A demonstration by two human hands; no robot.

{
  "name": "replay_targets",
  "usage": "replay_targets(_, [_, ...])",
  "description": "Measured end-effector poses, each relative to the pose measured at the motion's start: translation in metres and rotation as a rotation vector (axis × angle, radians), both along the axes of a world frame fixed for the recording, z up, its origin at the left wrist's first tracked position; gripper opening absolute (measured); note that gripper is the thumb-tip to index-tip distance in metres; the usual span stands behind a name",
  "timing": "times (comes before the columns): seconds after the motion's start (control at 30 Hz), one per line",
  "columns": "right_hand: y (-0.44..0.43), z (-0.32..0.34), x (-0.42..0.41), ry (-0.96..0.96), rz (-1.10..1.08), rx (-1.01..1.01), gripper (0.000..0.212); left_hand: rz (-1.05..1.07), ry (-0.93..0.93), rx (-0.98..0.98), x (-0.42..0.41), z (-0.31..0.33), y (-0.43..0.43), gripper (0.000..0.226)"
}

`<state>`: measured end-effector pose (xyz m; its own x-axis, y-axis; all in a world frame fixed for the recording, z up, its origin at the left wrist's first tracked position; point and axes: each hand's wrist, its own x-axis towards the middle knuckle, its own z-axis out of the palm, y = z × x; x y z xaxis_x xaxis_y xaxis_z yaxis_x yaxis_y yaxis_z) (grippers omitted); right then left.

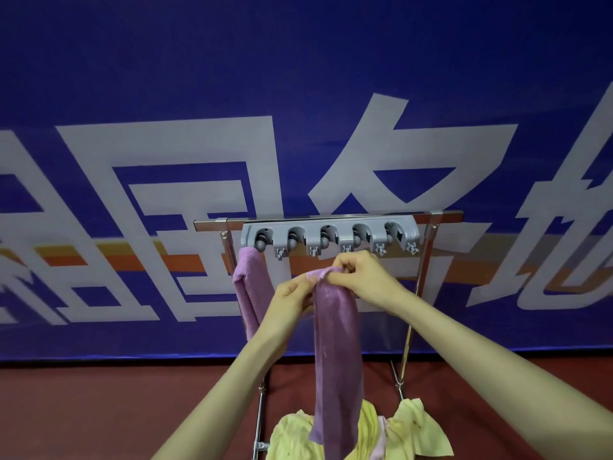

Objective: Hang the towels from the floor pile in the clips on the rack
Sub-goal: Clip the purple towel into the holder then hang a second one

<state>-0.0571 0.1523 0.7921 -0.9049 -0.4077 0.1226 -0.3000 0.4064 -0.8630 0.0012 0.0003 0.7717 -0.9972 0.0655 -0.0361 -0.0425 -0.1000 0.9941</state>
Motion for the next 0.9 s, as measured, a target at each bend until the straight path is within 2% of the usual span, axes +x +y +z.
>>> replay_targets(0.1, [-0.002,-0.003,0.000,0.023,-0.014,0.018,0.026,-0.023,-0.013,0.029,0.002,-0.001,-0.003,0.031])
replay_targets(0.2, [-0.004,-0.002,0.002,0.023,-0.002,0.015,0.025,-0.010,0.018,-0.022,0.003,-0.003,-0.008,0.034])
replay_targets(0.33, [0.000,0.002,0.003,-0.021,0.080,0.041,0.024,0.036,0.052,-0.106,0.004,-0.003,-0.014,0.024])
replay_targets(0.5, [0.012,-0.004,0.000,0.037,0.115,0.247,0.031,0.122,0.064,-0.118,0.006,0.002,-0.021,0.020])
replay_targets(0.73, [0.035,-0.027,-0.007,-0.078,0.134,0.354,0.027,0.201,0.081,-0.256,0.001,0.003,-0.046,0.021])
replay_targets(0.8, [0.038,-0.028,-0.008,-0.088,0.118,0.339,0.024,0.202,0.083,-0.301,-0.001,0.002,-0.052,0.022])
replay_targets(0.9, [0.041,-0.029,-0.011,-0.135,0.056,0.193,0.021,0.203,0.081,-0.369,-0.003,0.000,-0.058,0.025])
